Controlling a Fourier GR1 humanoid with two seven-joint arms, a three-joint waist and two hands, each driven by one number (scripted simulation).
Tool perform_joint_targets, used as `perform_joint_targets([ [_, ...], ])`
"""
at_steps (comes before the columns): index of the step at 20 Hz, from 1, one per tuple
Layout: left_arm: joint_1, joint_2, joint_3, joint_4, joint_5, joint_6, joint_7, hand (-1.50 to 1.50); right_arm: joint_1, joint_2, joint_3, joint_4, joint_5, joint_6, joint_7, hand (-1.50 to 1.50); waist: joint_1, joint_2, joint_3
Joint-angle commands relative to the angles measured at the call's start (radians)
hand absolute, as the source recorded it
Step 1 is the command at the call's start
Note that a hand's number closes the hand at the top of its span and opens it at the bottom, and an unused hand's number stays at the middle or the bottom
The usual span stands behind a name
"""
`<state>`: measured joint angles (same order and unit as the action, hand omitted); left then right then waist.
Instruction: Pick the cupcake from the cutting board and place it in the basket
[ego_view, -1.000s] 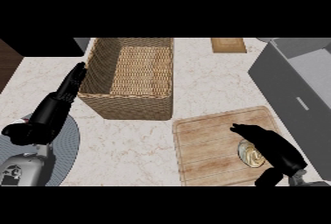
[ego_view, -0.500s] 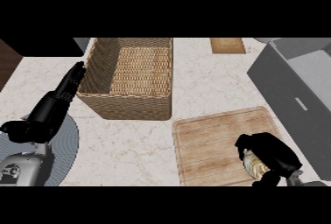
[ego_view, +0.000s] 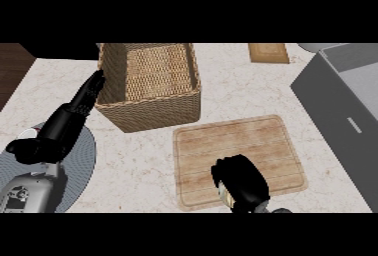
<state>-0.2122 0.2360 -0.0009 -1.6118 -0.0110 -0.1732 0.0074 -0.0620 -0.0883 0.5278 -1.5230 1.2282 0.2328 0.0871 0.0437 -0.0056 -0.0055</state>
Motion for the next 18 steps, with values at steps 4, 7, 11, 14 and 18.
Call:
perform_joint_targets([
  [4,-0.005,-0.009,-0.025,0.04,-0.004,-0.018,0.008,0.0,-0.073,0.086,0.28,-0.004,-0.068,-0.118,0.373,1.5,0.035,0.018,0.007],
  [7,0.0,-0.014,-0.026,0.034,-0.002,-0.015,0.011,0.0,-0.092,0.087,0.349,-0.041,-0.199,-0.209,0.478,1.5,0.049,0.02,0.009],
  [11,-0.008,-0.028,-0.042,0.031,-0.005,-0.013,0.02,0.0,-0.122,0.088,0.439,-0.109,-0.307,-0.406,0.563,1.5,0.046,0.016,0.01],
  [14,-0.008,-0.029,-0.044,0.035,-0.006,-0.016,0.022,0.0,-0.173,0.088,0.497,-0.196,-0.335,-0.565,0.592,1.5,0.046,0.01,0.009],
  [18,-0.002,-0.016,-0.026,0.058,-0.006,-0.018,0.009,0.0,-0.286,0.088,0.547,-0.245,-0.332,-0.71,0.717,1.5,0.036,0.007,0.004],
])
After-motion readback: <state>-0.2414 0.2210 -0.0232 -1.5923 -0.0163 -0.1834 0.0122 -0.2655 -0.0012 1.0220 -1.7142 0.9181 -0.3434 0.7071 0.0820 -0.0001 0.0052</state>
